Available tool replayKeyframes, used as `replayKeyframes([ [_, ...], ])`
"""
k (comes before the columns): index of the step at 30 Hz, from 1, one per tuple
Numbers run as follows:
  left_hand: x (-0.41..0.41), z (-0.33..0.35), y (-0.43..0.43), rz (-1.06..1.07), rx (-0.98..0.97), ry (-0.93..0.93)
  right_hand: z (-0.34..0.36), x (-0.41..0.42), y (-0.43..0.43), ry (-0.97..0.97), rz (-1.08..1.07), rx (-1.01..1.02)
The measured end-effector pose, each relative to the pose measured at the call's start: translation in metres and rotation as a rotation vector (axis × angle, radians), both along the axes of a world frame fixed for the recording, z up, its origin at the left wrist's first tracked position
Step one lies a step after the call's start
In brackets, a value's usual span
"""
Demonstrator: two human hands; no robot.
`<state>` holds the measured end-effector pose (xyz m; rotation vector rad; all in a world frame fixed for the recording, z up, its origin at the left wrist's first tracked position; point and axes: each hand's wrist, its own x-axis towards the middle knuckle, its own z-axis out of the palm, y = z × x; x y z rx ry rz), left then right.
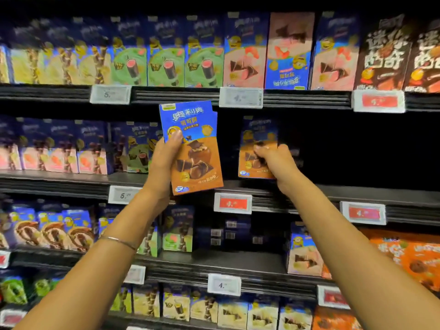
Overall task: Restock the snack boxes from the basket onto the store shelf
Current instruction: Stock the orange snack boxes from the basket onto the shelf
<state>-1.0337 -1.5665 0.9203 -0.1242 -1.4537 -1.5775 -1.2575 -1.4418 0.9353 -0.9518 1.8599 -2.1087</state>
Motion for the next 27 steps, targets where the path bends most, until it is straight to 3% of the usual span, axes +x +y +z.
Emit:
replayKeyframes([
  [4,-0.008,0.002,-0.005,-0.008,0.035,0.018,-0.005,-0.041,-0.046,0.075,-0.034,0.262],
  [7,-0.013,0.002,-0.009,0.003,0.044,0.021,-0.007,-0.061,-0.071,0.096,0.079,0.301],
  [11,-0.019,0.0,-0.012,0.031,0.056,0.012,-0.008,-0.092,-0.099,0.335,-0.157,0.429],
  [15,-0.022,0.001,-0.011,0.057,0.05,0.012,-0.008,-0.116,-0.119,0.356,-0.172,0.54],
  [27,-0.029,-0.001,-0.01,0.094,0.002,0.001,-0.008,-0.123,-0.152,0.425,-0.188,0.534],
])
